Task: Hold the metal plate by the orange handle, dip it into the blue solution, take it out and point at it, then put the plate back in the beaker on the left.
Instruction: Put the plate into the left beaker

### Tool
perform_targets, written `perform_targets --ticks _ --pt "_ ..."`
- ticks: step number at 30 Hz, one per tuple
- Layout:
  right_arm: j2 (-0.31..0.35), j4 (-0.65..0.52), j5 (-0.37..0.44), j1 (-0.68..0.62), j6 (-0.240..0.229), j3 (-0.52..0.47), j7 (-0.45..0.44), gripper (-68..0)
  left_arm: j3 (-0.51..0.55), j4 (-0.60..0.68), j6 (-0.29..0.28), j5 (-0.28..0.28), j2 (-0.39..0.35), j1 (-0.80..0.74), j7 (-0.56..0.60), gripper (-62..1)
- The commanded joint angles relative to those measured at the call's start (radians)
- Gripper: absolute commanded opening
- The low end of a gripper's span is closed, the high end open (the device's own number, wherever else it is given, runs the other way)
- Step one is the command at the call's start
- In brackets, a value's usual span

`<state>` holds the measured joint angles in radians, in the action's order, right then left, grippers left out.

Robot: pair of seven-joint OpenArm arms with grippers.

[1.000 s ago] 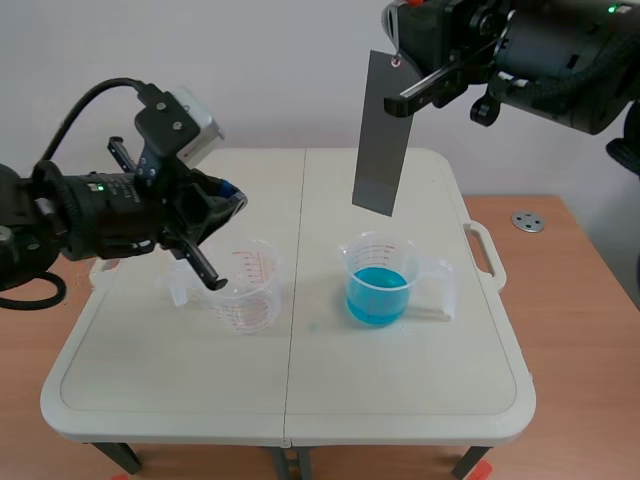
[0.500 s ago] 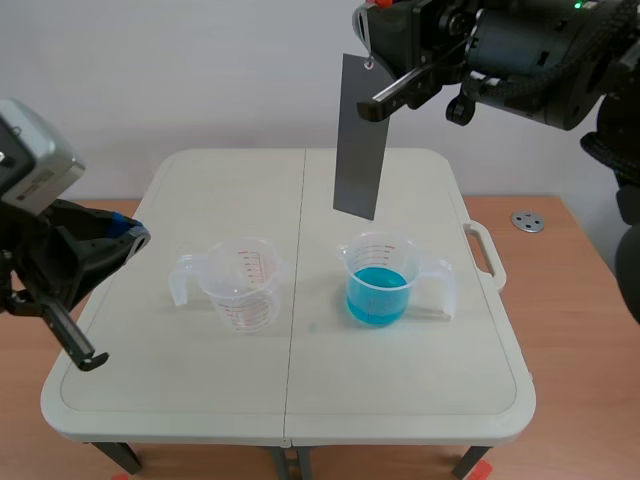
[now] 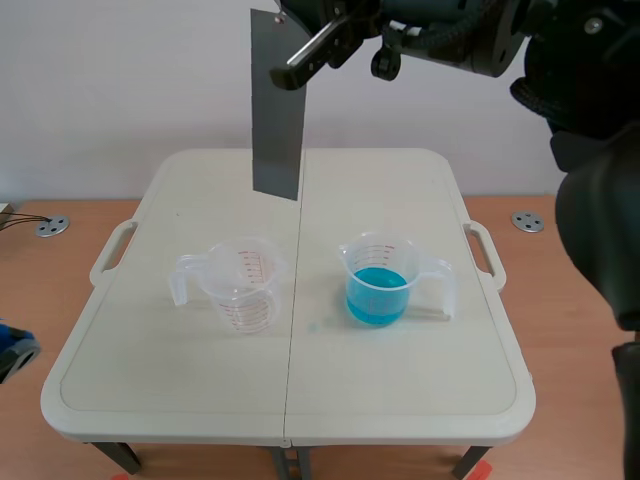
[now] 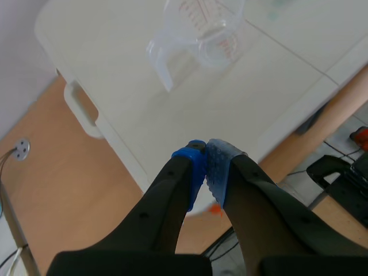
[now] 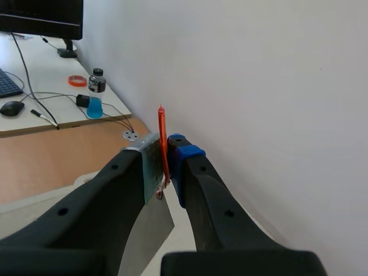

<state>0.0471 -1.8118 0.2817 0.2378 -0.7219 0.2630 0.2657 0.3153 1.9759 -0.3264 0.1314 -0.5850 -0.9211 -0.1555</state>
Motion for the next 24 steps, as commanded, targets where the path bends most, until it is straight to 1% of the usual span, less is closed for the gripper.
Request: perform_targets --ticks 1,6,11,14,24 --pt "-0.005 0.015 0.014 0.037 0.004 0.001 -0.017 -66.2 0.014 0.002 0.002 0.006 0.0 -0.033 0.011 -59.2" --pt "-0.051 0.08 0.01 0.062 0.007 0.024 -0.017 -66.2 0.056 0.002 0.002 0.006 0.0 -0.147 0.04 -59.2" --pt "-0.08 0.153 0.001 0.085 0.007 0.048 -0.022 -66.2 0.058 -0.002 0.001 0.005 0.003 -0.213 0.045 -59.2" --pt "-0.091 0.197 -0.013 0.097 0.007 0.061 -0.029 -66.2 0.058 -0.02 -0.001 0.006 0.008 -0.22 0.055 -59.2" --pt "-0.092 0.355 -0.02 0.135 0.007 0.109 -0.105 -66.2 0.056 -0.113 -0.002 -0.006 0.019 -0.22 0.112 -59.2"
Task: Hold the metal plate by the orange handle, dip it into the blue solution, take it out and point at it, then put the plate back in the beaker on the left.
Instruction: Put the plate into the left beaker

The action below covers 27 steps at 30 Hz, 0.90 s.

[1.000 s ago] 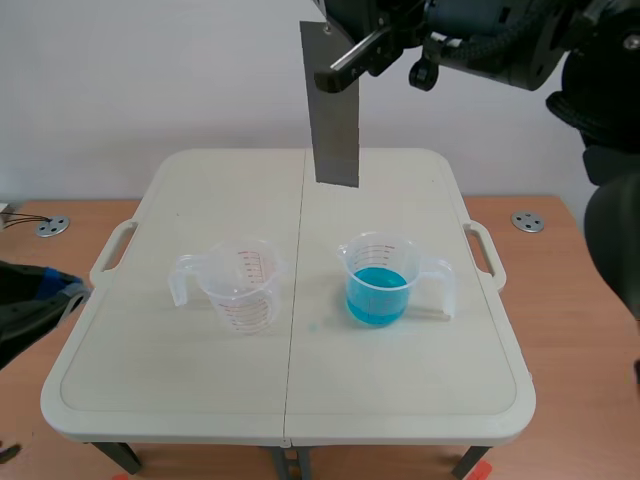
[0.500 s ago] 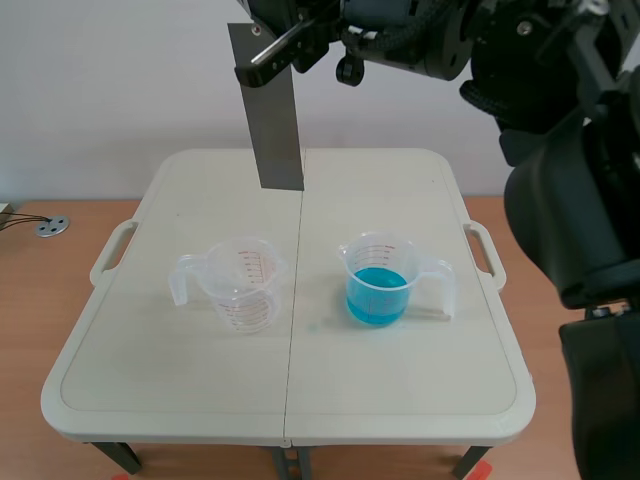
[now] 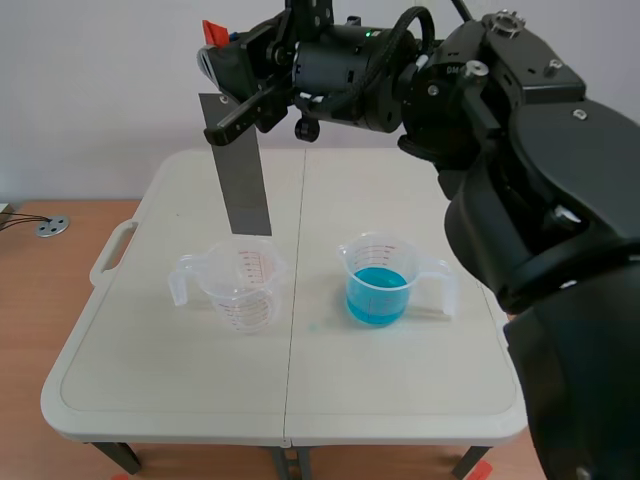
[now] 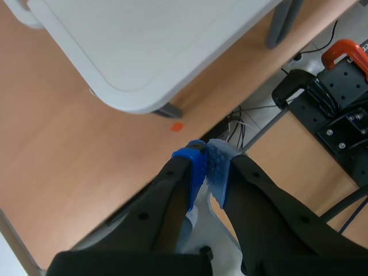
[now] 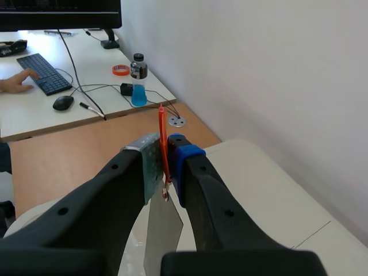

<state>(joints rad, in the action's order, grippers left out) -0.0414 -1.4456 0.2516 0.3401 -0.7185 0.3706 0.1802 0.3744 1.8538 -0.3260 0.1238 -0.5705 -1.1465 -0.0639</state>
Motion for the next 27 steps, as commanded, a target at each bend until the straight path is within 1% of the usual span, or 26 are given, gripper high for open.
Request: perform_targets --ticks 1,5,11,27 --pt "-0.004 0.003 0.006 0.038 0.004 0.005 -0.028 -66.2 -0.003 0.002 -0.003 -0.001 0.005 0.005 0.026 -59.2" --pt "-0.008 0.048 -0.016 0.045 0.004 0.005 -0.065 -66.2 -0.003 -0.019 -0.009 -0.002 0.005 0.005 0.039 -59.2" --pt "-0.037 0.095 -0.069 0.045 0.003 0.005 -0.091 -66.2 -0.004 -0.03 -0.01 -0.005 0.005 0.005 0.046 -59.2" --pt "-0.04 0.114 -0.069 0.044 0.003 0.018 -0.109 -66.2 -0.004 -0.042 -0.01 -0.01 0.005 0.005 0.047 -59.2"
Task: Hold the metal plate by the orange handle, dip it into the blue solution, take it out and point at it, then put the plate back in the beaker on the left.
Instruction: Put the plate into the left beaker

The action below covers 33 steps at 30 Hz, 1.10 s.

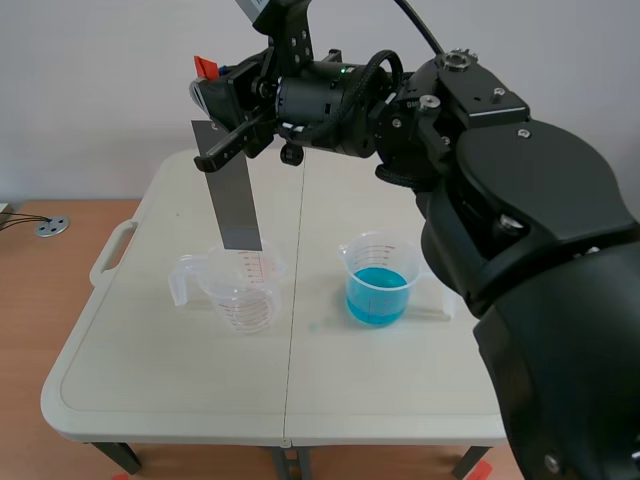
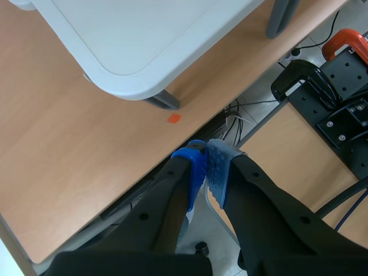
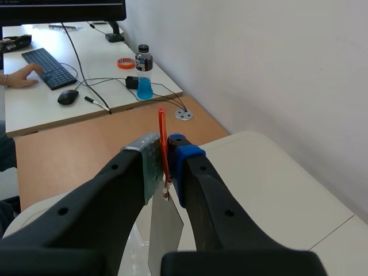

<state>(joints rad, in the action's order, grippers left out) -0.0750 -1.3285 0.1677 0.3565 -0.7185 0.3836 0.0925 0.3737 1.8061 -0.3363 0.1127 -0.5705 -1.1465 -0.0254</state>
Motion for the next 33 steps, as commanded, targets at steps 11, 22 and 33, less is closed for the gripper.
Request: perform_targets --ticks 11,22,33 --pt "-0.006 0.01 0.011 0.025 0.003 0.037 -0.021 -66.2 -0.003 0.006 0.0 0.002 0.005 0.005 0.009 -59.2" --pt "-0.006 0.098 -0.01 0.025 0.003 0.037 -0.064 -66.2 -0.003 0.006 0.0 0.002 0.005 0.005 0.008 -59.2" --pt "-0.006 0.212 -0.072 0.025 0.003 0.037 -0.156 -66.2 -0.003 0.006 0.0 0.002 0.005 0.006 0.007 -59.2"
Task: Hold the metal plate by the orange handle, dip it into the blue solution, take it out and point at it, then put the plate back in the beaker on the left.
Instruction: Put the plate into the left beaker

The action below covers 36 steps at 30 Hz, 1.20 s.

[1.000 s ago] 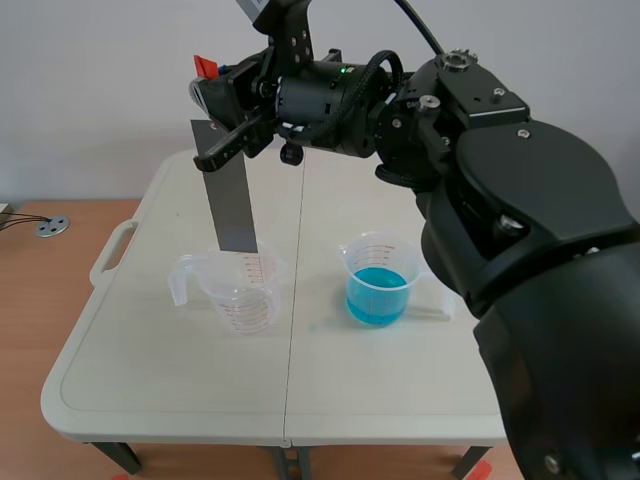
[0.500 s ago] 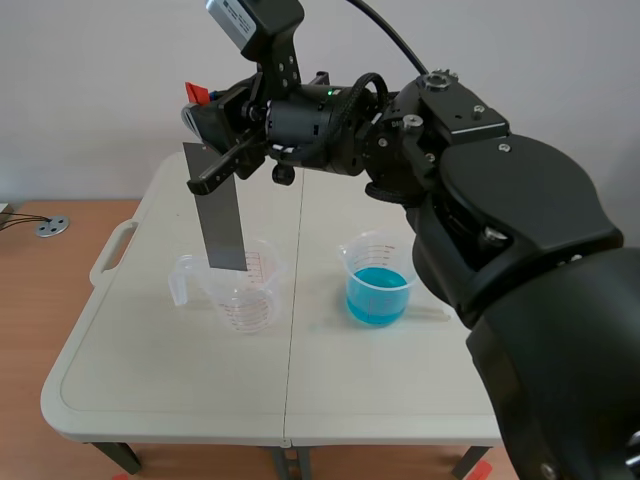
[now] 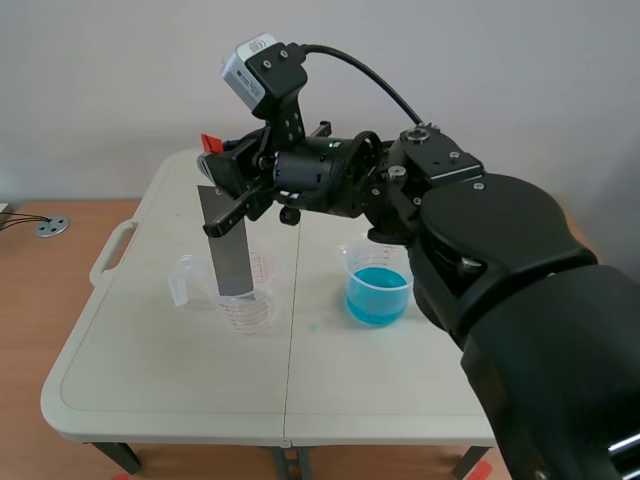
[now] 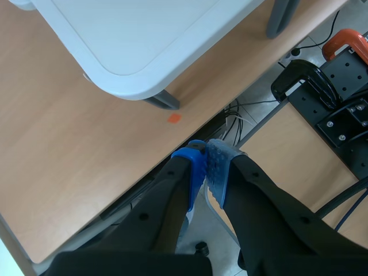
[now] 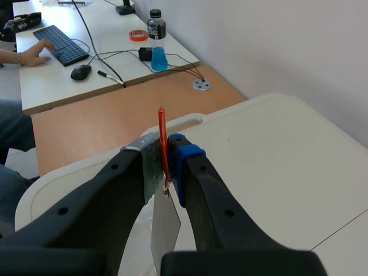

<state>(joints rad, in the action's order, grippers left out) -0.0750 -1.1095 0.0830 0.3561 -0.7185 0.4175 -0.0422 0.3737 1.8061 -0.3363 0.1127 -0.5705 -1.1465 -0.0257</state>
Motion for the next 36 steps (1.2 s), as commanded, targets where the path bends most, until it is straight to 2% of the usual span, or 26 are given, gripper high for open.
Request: perform_targets --ticks 1,12,23,27,33,36 --pt "-0.006 0.004 0.013 0.026 0.003 0.003 -0.028 -66.2 -0.003 0.006 0.0 0.002 0.005 0.006 0.008 -59.2" --pt "-0.006 0.088 -0.051 0.023 0.003 0.003 -0.081 -66.2 -0.003 0.006 0.0 0.002 0.005 0.006 0.008 -59.2" --pt "-0.006 0.093 -0.099 0.015 0.004 0.003 -0.085 -65.5 -0.003 0.006 0.0 0.002 0.005 0.006 0.008 -59.2" --pt "-0.006 0.093 -0.099 0.015 0.004 0.003 -0.085 -53.3 -0.003 0.006 0.0 0.002 0.005 0.006 0.008 -59.2" --pt "-0.006 0.093 -0.098 0.015 0.004 0.002 -0.089 -21.9 -0.003 0.006 -0.001 0.002 0.005 0.008 0.007 -59.2" --pt "-0.006 0.093 -0.098 0.015 0.004 0.002 -0.096 -13.5 -0.003 0.006 -0.005 0.002 0.005 0.008 0.007 -59.2"
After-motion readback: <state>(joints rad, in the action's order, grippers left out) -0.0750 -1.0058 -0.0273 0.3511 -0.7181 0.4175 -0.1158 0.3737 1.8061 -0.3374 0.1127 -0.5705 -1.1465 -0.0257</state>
